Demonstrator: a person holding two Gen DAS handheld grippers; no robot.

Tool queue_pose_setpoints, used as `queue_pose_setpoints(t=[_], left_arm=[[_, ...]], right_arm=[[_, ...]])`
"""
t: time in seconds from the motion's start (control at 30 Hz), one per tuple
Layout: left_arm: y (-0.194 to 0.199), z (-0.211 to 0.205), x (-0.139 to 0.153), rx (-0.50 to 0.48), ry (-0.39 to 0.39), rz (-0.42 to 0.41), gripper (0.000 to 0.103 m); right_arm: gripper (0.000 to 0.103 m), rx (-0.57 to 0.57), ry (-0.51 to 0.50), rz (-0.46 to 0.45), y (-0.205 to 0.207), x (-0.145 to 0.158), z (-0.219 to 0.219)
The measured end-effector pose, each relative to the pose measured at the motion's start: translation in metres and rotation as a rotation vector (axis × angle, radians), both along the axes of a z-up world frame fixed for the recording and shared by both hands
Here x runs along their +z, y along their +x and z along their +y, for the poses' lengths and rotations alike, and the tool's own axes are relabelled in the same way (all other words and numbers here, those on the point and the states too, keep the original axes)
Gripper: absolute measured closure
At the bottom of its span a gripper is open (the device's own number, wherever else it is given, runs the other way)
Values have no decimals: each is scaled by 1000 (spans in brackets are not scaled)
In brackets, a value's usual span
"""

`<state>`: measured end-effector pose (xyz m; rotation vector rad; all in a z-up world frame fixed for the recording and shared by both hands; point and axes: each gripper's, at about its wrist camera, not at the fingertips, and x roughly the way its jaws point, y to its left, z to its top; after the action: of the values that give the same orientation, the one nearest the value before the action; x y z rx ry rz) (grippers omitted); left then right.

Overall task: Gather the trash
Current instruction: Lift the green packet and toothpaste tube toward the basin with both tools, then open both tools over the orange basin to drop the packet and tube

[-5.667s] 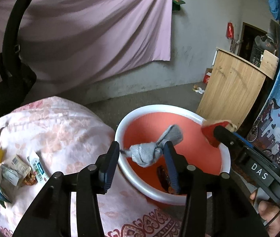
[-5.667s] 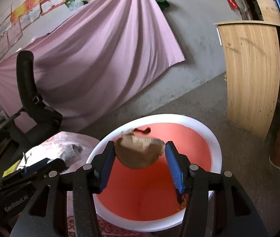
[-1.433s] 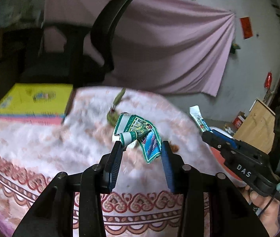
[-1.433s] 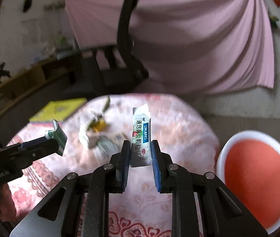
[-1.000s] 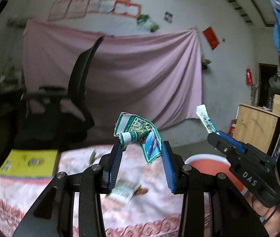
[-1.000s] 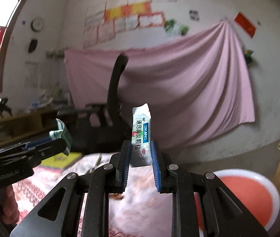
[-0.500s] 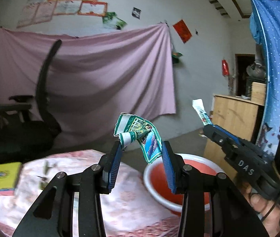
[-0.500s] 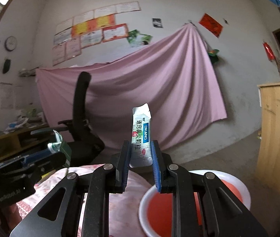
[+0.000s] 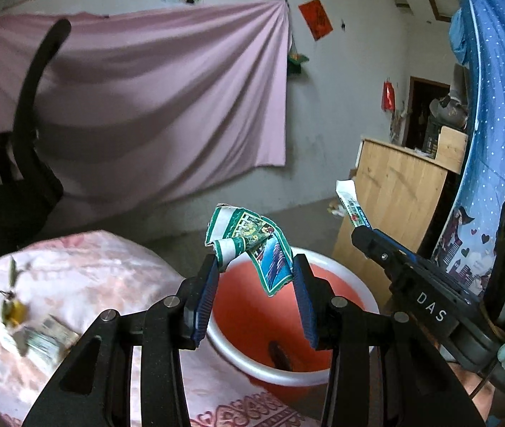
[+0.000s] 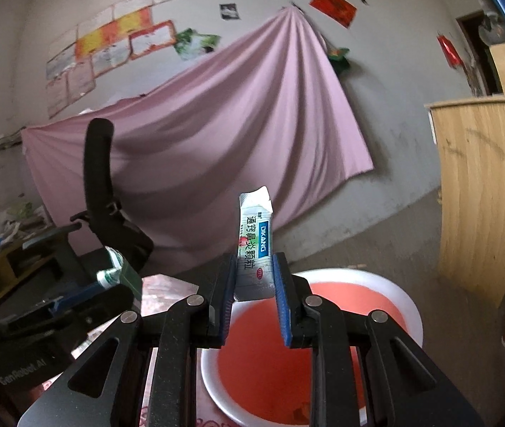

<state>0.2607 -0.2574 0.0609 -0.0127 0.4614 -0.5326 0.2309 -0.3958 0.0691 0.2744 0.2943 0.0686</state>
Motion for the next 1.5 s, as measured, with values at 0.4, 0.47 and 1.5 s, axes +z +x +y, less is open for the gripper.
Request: queue_pose_setpoints(t=[0.4,0.47,1.5], left_arm=[[25,-19,-5,-32,0,142,60],[30,-21,-8,-32,-7,171,57],[42,-4,-8,-10,-80,236,39]], right_arm=[[83,-34,33,93,10,-11,-13],[83,-37,38,113,12,-14,-15],[72,-84,50,156,15,-18,-31]])
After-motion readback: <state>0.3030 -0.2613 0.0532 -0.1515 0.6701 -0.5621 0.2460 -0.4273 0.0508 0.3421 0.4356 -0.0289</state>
